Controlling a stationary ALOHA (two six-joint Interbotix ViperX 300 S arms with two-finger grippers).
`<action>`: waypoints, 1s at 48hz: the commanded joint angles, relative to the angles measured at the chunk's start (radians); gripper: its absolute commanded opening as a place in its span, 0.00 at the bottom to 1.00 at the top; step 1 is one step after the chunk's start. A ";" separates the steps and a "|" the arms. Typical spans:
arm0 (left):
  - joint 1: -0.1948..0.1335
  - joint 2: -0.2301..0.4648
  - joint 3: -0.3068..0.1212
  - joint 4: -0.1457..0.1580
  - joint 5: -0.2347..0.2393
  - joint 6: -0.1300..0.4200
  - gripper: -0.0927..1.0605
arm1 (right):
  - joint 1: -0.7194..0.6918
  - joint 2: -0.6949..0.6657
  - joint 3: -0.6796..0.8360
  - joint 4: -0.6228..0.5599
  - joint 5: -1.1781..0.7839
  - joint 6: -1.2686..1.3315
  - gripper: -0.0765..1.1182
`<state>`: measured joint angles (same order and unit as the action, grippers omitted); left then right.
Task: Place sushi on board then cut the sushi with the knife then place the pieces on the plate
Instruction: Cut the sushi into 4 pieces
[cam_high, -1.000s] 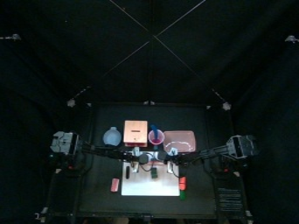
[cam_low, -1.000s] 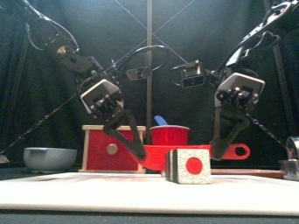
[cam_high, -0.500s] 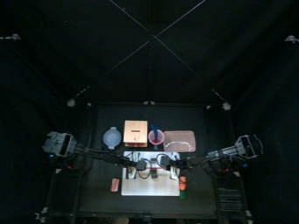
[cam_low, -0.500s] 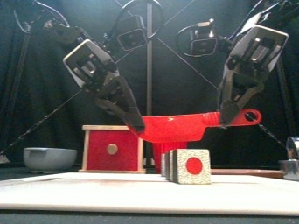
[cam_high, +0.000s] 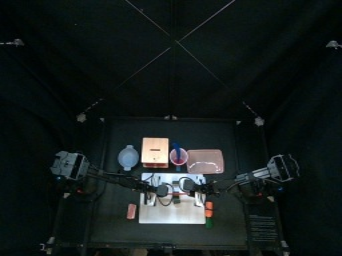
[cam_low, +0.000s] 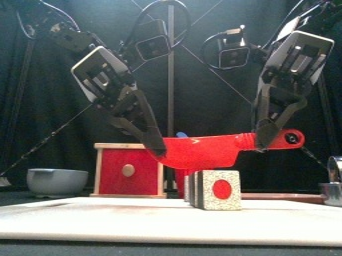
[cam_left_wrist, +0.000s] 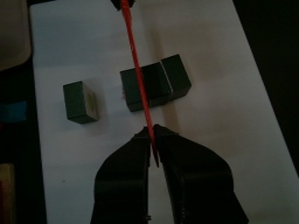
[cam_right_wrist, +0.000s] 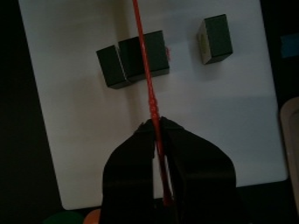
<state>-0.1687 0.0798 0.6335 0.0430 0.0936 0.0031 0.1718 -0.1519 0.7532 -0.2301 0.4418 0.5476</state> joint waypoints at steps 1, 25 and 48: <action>-0.018 -0.003 -0.009 -0.002 0.005 0.000 0.52 | -0.003 -0.012 0.000 0.005 0.003 0.006 0.40; -0.018 0.028 -0.003 -0.029 0.006 0.000 0.52 | -0.003 0.032 0.000 0.017 -0.003 0.005 0.40; -0.009 0.092 -0.011 -0.048 0.006 0.003 0.52 | -0.008 0.124 -0.002 0.034 -0.026 0.005 0.40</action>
<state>-0.1687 0.1810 0.6259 -0.0046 0.0920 0.0046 0.1718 -0.0107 0.7486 -0.1979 0.4065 0.5476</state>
